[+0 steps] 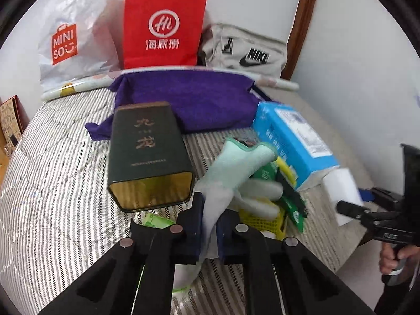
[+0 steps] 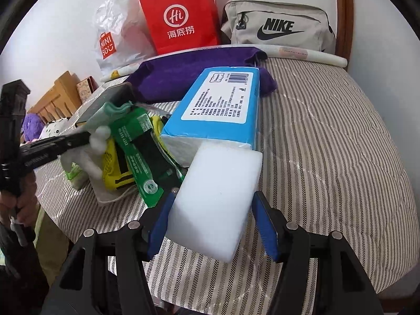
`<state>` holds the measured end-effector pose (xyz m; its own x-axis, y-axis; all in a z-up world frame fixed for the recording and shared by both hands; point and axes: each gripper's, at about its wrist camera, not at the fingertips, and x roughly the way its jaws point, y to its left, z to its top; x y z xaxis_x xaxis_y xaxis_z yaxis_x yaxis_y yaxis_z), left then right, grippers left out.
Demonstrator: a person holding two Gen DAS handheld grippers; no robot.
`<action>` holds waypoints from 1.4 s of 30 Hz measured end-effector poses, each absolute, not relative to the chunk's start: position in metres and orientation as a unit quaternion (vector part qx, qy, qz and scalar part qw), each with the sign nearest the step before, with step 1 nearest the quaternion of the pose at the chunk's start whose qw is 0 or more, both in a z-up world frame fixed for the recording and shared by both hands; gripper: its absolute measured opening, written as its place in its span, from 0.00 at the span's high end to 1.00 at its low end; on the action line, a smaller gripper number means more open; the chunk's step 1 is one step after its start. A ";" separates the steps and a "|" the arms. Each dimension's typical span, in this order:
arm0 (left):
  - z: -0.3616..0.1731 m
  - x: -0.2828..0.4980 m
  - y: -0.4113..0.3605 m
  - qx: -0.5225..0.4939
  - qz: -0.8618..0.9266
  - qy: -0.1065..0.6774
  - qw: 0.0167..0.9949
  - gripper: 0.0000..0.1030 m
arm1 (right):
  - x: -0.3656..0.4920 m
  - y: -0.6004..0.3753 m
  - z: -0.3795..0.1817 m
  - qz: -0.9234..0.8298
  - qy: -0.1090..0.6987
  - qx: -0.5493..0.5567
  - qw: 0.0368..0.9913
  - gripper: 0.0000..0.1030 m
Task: Organize soft objects
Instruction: 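Grasp the white sponge block with the right tool while the left tool grasps the white glove, then carry sponge and glove onto the purple towel and open both tools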
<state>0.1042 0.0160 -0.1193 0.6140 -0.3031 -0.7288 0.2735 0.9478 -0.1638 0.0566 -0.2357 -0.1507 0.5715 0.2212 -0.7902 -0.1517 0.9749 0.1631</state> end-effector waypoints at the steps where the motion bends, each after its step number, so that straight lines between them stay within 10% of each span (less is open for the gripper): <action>1: -0.116 0.101 0.018 -0.016 -0.156 0.405 0.901 0.91 | 0.057 -0.235 -0.151 0.106 0.451 0.038 0.885 0.41; 42: -0.023 0.172 0.084 -0.081 -0.072 0.351 0.930 0.92 | 0.181 -0.224 -0.054 0.163 0.403 0.006 0.900 0.41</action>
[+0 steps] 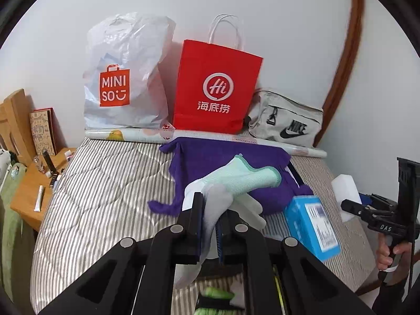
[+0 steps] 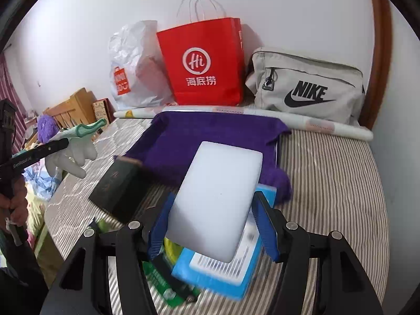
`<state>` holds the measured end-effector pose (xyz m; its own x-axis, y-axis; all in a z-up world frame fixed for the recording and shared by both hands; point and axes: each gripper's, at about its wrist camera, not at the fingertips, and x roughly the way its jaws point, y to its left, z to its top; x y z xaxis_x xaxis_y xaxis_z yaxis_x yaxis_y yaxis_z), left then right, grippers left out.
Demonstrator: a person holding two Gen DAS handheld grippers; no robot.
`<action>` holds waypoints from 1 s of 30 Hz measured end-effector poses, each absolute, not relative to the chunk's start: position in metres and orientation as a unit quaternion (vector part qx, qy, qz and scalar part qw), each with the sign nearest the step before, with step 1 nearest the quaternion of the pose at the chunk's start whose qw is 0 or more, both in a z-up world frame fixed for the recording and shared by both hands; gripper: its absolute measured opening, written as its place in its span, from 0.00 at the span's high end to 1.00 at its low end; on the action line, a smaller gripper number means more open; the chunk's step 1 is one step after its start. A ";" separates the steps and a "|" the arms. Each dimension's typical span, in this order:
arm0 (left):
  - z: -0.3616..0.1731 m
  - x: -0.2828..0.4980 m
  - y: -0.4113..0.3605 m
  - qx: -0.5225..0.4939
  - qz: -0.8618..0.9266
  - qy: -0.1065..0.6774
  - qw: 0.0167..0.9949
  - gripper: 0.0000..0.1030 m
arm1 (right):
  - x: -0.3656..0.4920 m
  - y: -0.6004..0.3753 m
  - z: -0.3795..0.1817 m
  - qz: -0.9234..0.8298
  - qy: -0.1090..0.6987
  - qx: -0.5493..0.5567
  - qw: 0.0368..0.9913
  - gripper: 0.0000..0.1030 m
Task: Organize soft objects
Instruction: 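Carry sponge and glove onto the purple towel and open both tools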
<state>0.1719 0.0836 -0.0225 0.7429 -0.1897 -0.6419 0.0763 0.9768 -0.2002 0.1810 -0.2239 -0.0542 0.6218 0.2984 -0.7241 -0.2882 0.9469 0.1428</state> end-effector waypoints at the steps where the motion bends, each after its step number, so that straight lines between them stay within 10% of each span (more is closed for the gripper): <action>1: -0.024 0.179 0.083 -0.083 -0.072 0.354 0.929 0.92 | 0.189 -0.223 -0.055 0.162 0.406 0.005 0.900 0.41; 30: -0.104 0.383 0.057 -0.072 -0.092 0.458 0.881 0.92 | 0.397 -0.209 -0.142 0.161 0.507 -0.044 0.845 0.41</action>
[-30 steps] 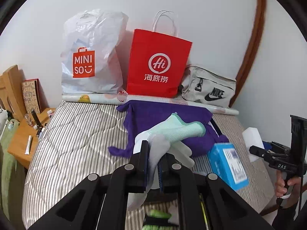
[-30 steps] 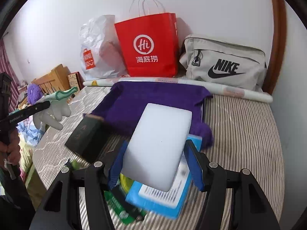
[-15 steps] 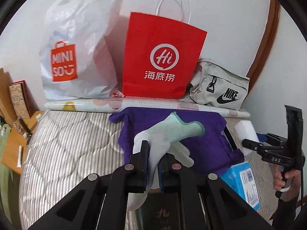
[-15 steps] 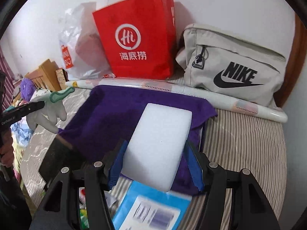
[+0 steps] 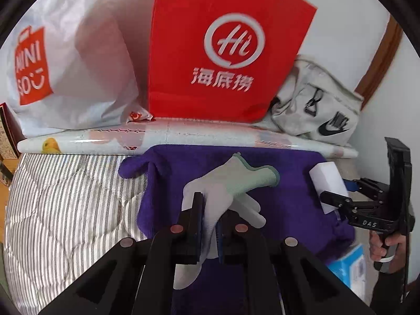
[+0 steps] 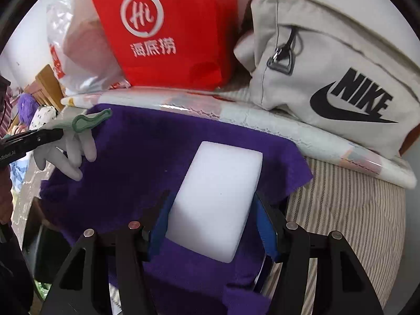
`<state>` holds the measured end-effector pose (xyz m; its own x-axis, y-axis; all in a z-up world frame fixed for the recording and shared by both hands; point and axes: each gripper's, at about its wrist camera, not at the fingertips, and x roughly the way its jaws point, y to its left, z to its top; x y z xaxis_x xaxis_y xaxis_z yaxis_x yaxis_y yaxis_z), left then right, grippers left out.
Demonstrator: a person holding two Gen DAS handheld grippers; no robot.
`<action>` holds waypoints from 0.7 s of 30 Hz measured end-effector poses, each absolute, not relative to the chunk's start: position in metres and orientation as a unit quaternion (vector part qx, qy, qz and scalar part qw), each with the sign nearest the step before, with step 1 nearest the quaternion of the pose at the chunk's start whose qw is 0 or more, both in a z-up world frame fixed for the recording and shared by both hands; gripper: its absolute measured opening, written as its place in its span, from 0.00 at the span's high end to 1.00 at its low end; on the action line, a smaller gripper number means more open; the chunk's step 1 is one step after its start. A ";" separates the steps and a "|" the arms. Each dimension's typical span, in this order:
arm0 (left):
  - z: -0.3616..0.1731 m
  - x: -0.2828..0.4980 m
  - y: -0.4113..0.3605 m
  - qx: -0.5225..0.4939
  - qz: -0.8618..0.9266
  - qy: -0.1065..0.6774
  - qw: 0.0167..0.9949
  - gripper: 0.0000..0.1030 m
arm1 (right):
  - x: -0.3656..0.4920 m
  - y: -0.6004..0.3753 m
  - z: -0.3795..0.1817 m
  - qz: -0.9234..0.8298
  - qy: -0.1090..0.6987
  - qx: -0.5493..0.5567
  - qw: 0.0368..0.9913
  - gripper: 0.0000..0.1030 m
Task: Organize soft objects
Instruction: 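Carry sponge and glove onto the purple towel and open both tools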
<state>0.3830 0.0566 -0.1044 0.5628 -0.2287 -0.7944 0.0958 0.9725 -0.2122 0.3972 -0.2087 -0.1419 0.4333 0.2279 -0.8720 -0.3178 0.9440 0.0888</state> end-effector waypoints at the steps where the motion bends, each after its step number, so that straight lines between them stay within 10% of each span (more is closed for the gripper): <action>1: -0.109 0.387 0.057 -0.072 -0.089 0.462 0.879 0.92 | 0.401 -0.209 -0.146 0.161 0.513 -0.045 0.842 0.41; 14: -0.131 0.409 0.056 -0.077 -0.077 0.488 0.866 0.91 | 0.424 -0.212 -0.173 0.172 0.556 -0.042 0.812 0.38; 21: -0.126 0.400 0.064 -0.088 -0.072 0.499 0.859 0.56 | 0.422 -0.210 -0.168 0.176 0.554 -0.046 0.813 0.24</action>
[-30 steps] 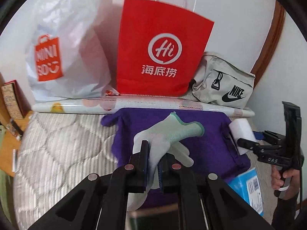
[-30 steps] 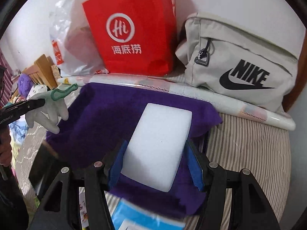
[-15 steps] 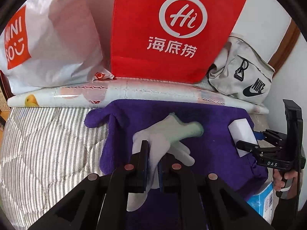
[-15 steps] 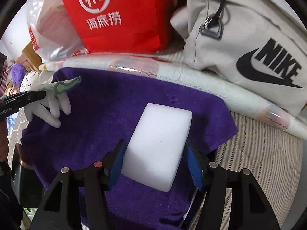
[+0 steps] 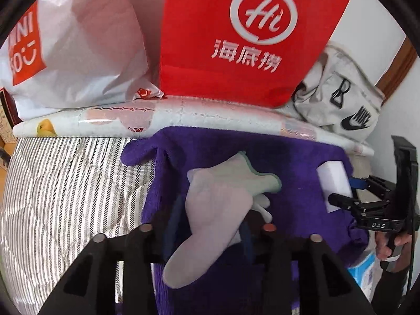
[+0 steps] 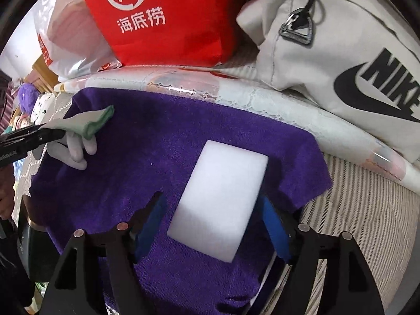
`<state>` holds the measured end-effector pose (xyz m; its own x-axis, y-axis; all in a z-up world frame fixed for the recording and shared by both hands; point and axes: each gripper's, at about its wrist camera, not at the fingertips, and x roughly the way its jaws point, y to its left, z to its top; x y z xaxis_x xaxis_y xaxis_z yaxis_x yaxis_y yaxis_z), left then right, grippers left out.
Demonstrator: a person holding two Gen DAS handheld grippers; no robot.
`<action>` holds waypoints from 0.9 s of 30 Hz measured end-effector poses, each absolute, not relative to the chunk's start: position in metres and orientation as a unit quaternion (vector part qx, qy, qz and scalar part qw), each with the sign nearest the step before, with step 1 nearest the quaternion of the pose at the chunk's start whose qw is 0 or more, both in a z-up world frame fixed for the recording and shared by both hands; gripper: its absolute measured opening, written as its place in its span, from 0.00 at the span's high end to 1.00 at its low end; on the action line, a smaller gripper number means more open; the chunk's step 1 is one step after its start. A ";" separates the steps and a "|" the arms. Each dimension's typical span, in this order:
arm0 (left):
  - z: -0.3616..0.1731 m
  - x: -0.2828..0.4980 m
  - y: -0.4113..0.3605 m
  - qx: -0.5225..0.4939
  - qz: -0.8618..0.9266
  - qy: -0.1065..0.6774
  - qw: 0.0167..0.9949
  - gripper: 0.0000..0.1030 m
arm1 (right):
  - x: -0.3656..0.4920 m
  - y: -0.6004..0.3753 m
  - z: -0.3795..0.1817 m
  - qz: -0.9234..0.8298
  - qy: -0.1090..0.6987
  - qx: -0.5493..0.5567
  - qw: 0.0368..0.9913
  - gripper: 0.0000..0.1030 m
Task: Organize soft objects
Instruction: 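Carry sponge and glove onto the purple towel and open both tools, then grasp the small printed snack packet with the right tool while the left tool grasps the green tissue pack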
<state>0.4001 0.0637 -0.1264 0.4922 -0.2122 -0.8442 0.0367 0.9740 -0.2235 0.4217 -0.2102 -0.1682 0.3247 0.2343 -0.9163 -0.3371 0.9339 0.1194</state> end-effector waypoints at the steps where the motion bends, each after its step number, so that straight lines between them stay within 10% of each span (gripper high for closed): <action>1: -0.123 0.397 0.065 -0.087 -0.072 0.496 0.861 0.48 | 0.419 -0.213 -0.165 0.174 0.552 -0.041 0.815 0.22; 27: -0.069 0.197 0.077 -0.028 -0.048 0.445 0.894 0.40 | 0.212 -0.208 -0.068 0.168 0.437 -0.028 0.883 0.21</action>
